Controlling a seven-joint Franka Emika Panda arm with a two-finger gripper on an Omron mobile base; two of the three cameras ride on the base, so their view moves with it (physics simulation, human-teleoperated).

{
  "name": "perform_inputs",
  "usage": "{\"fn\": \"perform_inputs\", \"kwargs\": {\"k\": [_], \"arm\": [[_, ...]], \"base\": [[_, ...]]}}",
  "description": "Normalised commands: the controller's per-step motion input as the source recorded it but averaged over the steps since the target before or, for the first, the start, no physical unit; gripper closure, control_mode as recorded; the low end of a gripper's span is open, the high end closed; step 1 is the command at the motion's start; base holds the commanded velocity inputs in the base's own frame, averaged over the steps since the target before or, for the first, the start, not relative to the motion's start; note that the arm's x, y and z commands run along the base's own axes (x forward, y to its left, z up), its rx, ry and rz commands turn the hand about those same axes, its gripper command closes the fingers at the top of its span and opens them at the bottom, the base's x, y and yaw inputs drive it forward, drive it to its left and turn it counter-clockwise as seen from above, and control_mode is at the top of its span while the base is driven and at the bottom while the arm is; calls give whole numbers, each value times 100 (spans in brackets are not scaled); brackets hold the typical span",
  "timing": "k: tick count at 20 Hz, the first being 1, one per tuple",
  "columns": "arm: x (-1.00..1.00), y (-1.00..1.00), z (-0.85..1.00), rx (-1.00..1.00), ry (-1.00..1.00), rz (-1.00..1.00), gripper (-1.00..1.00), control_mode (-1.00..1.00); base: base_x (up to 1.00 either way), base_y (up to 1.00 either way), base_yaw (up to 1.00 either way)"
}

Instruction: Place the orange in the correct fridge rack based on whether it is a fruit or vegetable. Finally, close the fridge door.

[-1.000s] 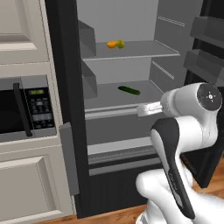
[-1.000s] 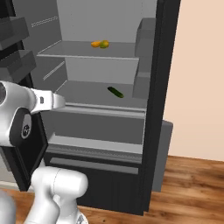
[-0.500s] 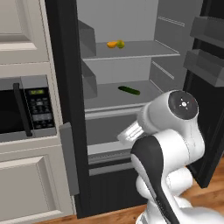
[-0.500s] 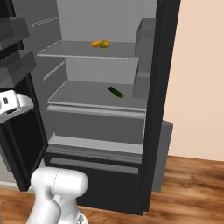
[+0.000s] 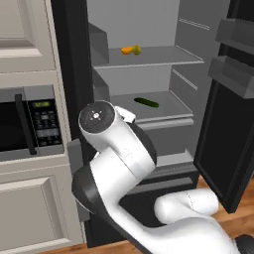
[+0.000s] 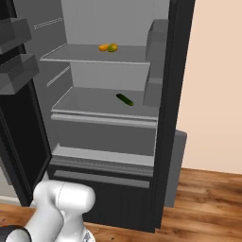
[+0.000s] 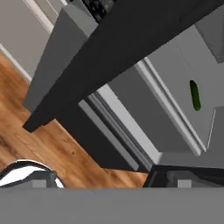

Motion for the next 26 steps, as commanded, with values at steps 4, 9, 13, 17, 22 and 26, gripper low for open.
{"fn": "perform_inputs", "kwargs": {"k": [4, 9, 13, 17, 22, 26], "arm": [[7, 100, -33, -48, 0, 0, -100, -100], [14, 100, -52, -43, 0, 0, -100, -100], [2, 96, -47, -30, -10, 0, -100, -100], [0, 81, -65, -19, -14, 0, -100, -100], [21, 46, -65, -7, -11, -1, -100, -100], [27, 10, -61, -1, -12, -2, -100, -100]], "base": [[0, 0, 0], [0, 0, 0], [0, 0, 0], [0, 0, 0], [0, 0, 0], [0, 0, 0]]}}
